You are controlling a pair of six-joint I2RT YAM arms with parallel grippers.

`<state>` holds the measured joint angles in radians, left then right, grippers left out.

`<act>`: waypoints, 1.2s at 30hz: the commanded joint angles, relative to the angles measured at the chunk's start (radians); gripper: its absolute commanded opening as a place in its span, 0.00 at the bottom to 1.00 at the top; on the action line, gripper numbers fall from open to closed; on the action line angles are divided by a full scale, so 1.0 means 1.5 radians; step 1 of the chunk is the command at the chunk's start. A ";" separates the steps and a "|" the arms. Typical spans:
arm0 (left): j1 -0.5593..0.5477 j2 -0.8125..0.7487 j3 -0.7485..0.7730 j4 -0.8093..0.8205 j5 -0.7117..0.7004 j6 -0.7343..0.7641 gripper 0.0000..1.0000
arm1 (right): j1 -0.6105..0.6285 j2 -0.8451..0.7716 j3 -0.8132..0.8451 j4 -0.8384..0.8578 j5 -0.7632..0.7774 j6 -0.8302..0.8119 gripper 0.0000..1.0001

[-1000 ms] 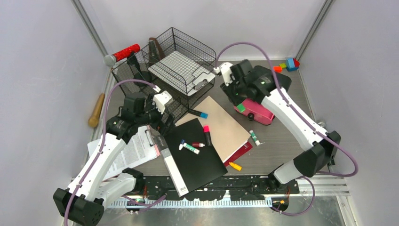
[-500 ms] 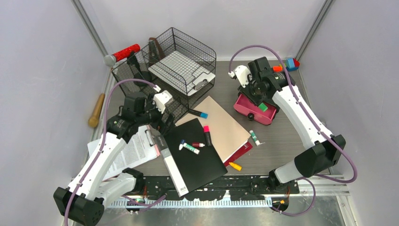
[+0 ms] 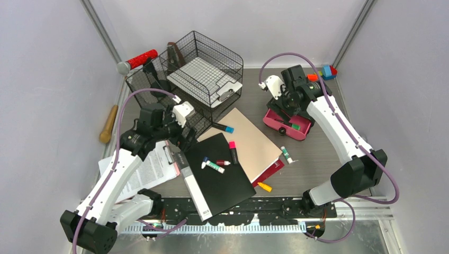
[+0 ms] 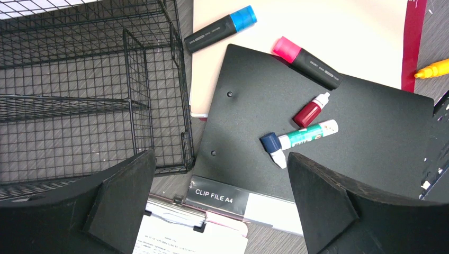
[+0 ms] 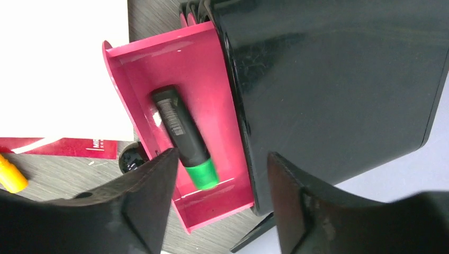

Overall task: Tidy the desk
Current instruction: Place the stationery in the drawer, then pick up the stationery from the center of the board.

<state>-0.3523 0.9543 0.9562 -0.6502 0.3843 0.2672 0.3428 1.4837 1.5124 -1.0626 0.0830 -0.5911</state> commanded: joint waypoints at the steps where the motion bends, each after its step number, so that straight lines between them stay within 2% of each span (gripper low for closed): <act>1: 0.002 -0.001 0.029 0.020 -0.002 -0.001 0.99 | 0.000 -0.018 0.040 0.029 -0.037 0.033 0.76; 3: 0.002 0.000 0.032 0.020 -0.005 0.000 0.99 | 0.010 -0.030 0.042 0.038 -0.058 0.055 0.79; 10: 0.002 0.005 0.040 0.024 -0.027 -0.006 0.99 | 0.087 -0.046 -0.004 0.135 -0.137 0.134 0.79; 17: 0.007 -0.005 0.039 0.041 -0.095 -0.031 0.99 | 0.180 0.018 -0.059 0.241 -0.178 0.256 0.79; 23: 0.014 -0.008 0.047 0.063 -0.168 -0.049 0.99 | 0.242 0.069 -0.142 0.363 -0.156 0.362 0.79; 27: 0.018 -0.010 0.046 0.059 -0.159 -0.048 0.99 | 0.266 0.092 -0.184 0.419 -0.130 0.420 0.79; 36: 0.018 -0.010 0.036 0.058 -0.124 -0.044 0.99 | 0.287 0.167 -0.204 0.442 -0.114 0.478 0.76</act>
<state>-0.3313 0.9577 0.9833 -0.6090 0.1692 0.2092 0.7574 1.7100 1.2125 -0.4664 -0.1215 0.0666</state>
